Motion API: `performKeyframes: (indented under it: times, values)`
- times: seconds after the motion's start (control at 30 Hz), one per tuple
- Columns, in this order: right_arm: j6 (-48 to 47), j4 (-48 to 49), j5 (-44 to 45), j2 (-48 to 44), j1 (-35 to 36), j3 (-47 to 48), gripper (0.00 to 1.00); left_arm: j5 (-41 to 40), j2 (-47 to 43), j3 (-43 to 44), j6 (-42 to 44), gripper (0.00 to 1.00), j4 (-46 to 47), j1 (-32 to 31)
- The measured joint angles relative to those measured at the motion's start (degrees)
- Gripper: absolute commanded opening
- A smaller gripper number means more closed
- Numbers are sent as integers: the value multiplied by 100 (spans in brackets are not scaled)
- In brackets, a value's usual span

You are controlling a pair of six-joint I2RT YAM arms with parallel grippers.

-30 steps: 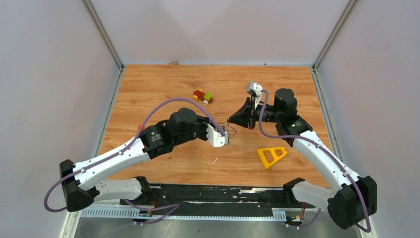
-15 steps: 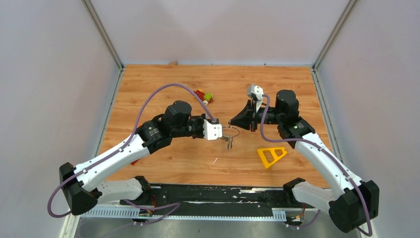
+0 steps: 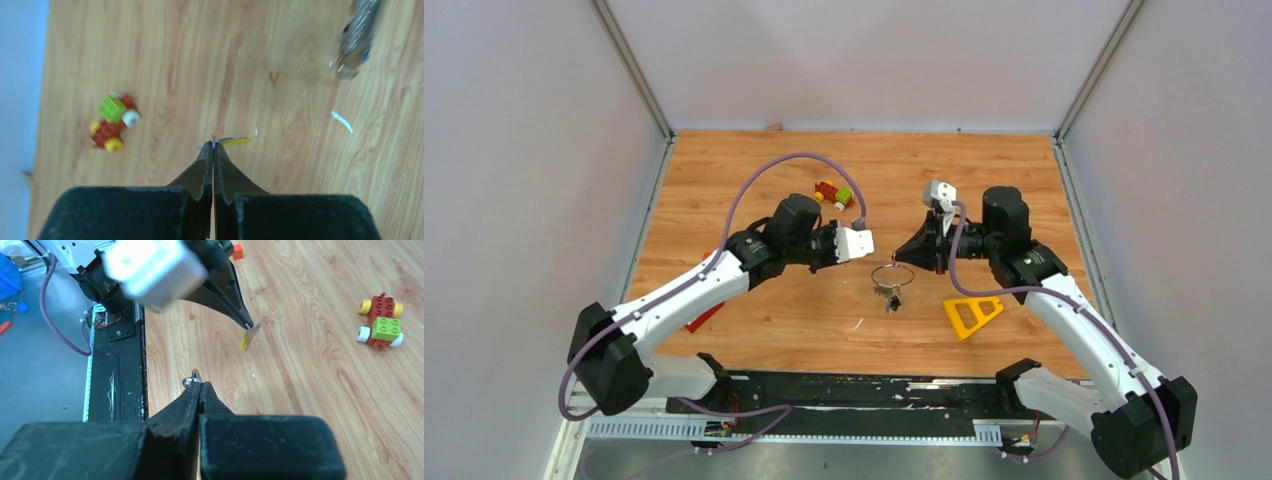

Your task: Put the keys on the keyring

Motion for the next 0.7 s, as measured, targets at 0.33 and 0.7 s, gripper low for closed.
performKeyframes:
  times: [0.33, 0.7]
  values:
    - [-192, -280, 245, -365, -26, -44, 0, -63, 1545, -664, -407, 6, -459, 538]
    - [-190, -354, 330, -361, -68, -85, 0, 59, 2253, -396, -468, 73, -518, 612]
